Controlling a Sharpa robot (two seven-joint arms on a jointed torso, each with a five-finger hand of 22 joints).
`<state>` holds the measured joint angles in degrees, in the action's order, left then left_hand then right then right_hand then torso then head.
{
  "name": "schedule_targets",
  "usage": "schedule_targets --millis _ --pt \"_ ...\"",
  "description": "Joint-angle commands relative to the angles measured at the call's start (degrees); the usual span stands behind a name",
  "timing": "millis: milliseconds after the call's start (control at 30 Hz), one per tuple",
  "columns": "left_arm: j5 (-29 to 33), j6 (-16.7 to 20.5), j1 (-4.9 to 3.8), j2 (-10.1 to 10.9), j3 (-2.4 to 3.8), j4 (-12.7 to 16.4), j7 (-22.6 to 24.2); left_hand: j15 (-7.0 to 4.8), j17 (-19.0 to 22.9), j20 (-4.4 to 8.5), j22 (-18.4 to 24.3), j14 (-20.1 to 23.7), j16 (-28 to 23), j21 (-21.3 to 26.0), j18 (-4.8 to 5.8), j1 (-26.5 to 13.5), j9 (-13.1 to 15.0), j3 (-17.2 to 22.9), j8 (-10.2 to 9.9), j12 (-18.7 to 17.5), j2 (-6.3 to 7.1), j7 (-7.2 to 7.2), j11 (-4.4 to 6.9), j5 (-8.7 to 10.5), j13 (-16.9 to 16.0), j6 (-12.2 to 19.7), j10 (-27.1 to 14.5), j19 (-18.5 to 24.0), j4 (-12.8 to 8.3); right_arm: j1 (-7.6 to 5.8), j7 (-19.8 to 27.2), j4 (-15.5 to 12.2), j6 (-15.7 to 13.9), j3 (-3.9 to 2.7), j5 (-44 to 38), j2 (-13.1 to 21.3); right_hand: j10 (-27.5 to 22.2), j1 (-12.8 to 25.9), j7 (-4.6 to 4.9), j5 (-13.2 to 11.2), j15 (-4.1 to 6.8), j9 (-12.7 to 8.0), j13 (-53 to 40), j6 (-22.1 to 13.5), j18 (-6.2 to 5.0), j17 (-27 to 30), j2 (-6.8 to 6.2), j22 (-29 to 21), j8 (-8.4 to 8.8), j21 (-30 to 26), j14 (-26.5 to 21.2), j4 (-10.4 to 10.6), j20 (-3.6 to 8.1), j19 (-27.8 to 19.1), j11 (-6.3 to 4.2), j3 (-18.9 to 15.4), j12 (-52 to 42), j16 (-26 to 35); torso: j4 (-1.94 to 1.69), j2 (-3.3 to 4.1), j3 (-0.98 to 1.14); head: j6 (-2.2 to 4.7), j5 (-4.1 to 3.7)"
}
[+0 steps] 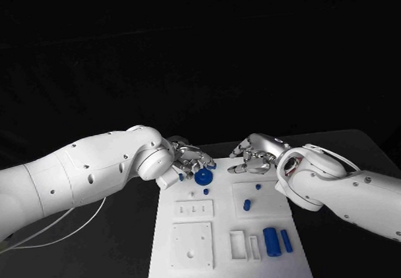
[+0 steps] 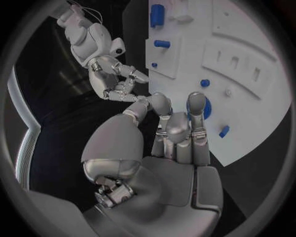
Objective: Assemble the parts on the task board
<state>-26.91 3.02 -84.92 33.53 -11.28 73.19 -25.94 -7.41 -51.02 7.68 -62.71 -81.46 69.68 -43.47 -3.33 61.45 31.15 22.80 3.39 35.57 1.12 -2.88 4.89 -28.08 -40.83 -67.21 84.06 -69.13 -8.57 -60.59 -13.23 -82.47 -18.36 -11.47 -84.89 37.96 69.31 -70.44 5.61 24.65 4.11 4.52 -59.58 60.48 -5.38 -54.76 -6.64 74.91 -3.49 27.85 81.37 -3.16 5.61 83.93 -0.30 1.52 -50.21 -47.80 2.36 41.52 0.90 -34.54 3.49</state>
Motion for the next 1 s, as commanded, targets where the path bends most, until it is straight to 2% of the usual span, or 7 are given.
schedule_targets --millis 33,233,400,500,600,867,1000 --pt "-1.77 0.31 0.03 0.33 -0.02 0.34 0.87 0.00 -0.38 -0.48 -0.20 -0.65 0.47 0.21 -0.63 0.72 25.50 0.28 0.41 0.48 -0.16 4.84 0.34 0.64 0.21 -7.35 2.52 -0.09 -0.78 0.40 4.32 -0.42 -3.04 -0.31 2.91 1.68 -0.48 -0.60 0.01 0.66 -0.04 0.08 0.55 -0.11 -0.61 0.22 0.04 0.87 -0.15 -0.78 -0.33 -0.12 -0.51 1.20 0.01 -0.33 0.56 0.55 0.03 -0.07 -0.03 -0.06 0.11" --pt "-2.96 0.47 0.25 1.41 -0.13 1.04 1.12 0.11 -1.35 -1.09 -0.89 -1.04 1.22 0.35 -1.10 0.93 25.31 0.00 0.36 1.49 -0.86 5.04 0.48 2.13 0.93 -8.17 2.50 -0.30 -0.61 1.02 7.45 1.96 -3.39 -2.18 9.31 3.57 -0.65 -0.65 -0.04 3.67 0.05 0.03 1.09 0.31 -0.58 0.18 0.80 0.95 -0.15 -1.49 -0.25 -0.77 -0.43 1.40 -0.11 0.02 0.53 0.77 0.18 -0.24 0.08 -0.22 0.47" --pt "-4.29 1.23 0.55 2.46 -0.34 2.35 1.43 0.09 -2.77 -1.72 -1.53 -1.53 2.26 0.43 -1.57 1.16 25.54 -0.78 0.48 2.70 -1.26 5.43 0.75 4.53 1.98 -9.42 2.58 -0.52 -0.37 1.19 10.20 5.12 -3.92 -4.57 16.64 3.88 -1.67 0.40 0.04 6.08 0.00 -0.17 2.61 0.15 -0.69 0.42 1.71 0.55 -0.14 -4.97 -0.65 -2.56 -0.47 1.15 -0.11 -0.10 1.67 1.67 0.17 -0.63 0.26 -0.89 0.58" --pt "-5.07 1.88 0.68 3.50 -0.97 3.76 1.71 0.14 -3.73 -2.52 -2.16 -1.67 3.13 0.31 -2.30 1.77 25.67 -1.59 0.34 4.03 -1.55 5.59 0.85 5.73 3.20 -10.15 2.53 -0.71 -0.08 1.21 11.65 7.50 -4.28 -6.29 20.20 3.54 -1.82 0.98 0.02 7.22 0.05 -0.18 3.74 0.11 -0.70 0.86 2.09 -0.17 -0.13 -6.78 -0.37 -3.34 -0.45 1.25 -0.17 -0.30 2.51 2.47 0.09 -0.81 0.30 -1.42 0.63" --pt "-5.82 2.91 0.74 4.62 -1.78 5.35 1.92 0.16 -4.43 -3.21 -2.78 -1.78 3.89 0.16 -2.92 2.06 25.74 -2.14 0.38 5.00 -1.72 5.74 0.93 6.56 3.90 -10.58 2.51 -0.81 0.23 0.99 12.57 9.96 -4.48 -7.39 23.31 3.08 -2.20 1.89 0.10 8.10 0.02 -0.24 4.85 -0.23 -0.63 0.84 2.76 -0.76 -0.19 -8.69 -0.26 -4.86 -0.42 1.64 -0.14 -0.59 2.83 3.15 -0.10 -0.98 0.36 -1.97 0.72" --pt "-6.66 5.70 1.37 6.91 -2.56 8.83 2.16 0.04 -5.31 -5.27 -4.44 -1.79 5.25 0.20 -5.05 2.12 28.78 -2.97 0.54 7.71 -2.10 6.19 1.25 7.25 6.71 -11.70 2.46 -0.97 0.96 -0.28 13.69 14.12 -4.85 -8.39 26.41 1.92 -2.55 2.52 0.18 9.32 0.02 -0.26 5.66 -0.48 -0.68 0.72 3.18 -0.80 -0.13 -10.05 -0.23 -5.93 -0.45 1.78 -0.11 -0.42 3.02 3.55 -0.35 -1.13 0.34 -3.34 0.72" --pt "-7.23 6.87 2.12 7.62 -2.64 9.99 2.16 0.00 -5.21 -5.49 -4.94 -1.80 5.39 0.32 -5.29 1.92 30.24 -3.12 0.63 8.76 -2.21 6.38 1.34 7.29 7.47 -12.01 2.44 -1.06 1.22 -0.62 13.87 14.97 -4.78 -8.51 26.82 1.58 -2.67 2.92 0.20 9.71 -0.02 -0.27 6.15 -0.54 -0.73 0.84 3.25 -1.14 -0.13 -11.70 -0.29 -6.57 -0.49 1.70 -0.11 -0.08 3.19 4.04 -0.36 -1.15 0.34 -4.03 0.73"
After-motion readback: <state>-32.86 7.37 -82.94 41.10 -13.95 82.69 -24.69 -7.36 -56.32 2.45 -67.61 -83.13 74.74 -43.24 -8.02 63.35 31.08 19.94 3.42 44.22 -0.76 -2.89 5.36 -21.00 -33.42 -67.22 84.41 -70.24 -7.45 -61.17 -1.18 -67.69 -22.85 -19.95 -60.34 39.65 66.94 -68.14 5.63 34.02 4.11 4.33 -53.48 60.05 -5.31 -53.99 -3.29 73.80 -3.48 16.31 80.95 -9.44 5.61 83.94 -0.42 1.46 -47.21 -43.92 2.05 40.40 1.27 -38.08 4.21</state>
